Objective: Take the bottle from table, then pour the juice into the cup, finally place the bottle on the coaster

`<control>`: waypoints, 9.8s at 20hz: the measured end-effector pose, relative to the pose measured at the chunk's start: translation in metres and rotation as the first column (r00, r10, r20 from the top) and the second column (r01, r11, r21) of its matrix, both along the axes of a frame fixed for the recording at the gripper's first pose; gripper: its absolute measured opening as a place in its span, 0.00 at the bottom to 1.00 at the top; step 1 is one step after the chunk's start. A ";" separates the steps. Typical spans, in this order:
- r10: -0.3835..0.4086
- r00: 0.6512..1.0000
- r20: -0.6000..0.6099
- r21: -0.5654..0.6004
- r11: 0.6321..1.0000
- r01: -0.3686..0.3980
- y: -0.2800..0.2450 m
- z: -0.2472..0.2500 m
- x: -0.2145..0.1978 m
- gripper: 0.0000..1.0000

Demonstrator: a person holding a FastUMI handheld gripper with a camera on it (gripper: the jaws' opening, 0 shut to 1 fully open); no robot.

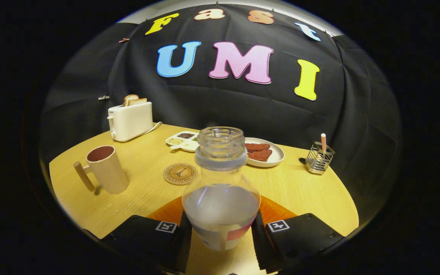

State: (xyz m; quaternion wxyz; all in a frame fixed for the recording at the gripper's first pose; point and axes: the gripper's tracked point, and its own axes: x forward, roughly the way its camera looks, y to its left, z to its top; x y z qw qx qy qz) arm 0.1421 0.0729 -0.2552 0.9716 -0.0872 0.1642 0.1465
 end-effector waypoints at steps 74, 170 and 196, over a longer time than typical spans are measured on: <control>0.739 0.673 -0.044 -0.956 -0.226 0.185 0.196 0.084 0.061 0.67; 0.092 0.977 0.190 -0.047 0.995 -0.085 0.082 0.191 0.123 0.68; 0.209 0.977 0.051 0.171 0.962 -0.215 0.155 0.008 0.145 0.78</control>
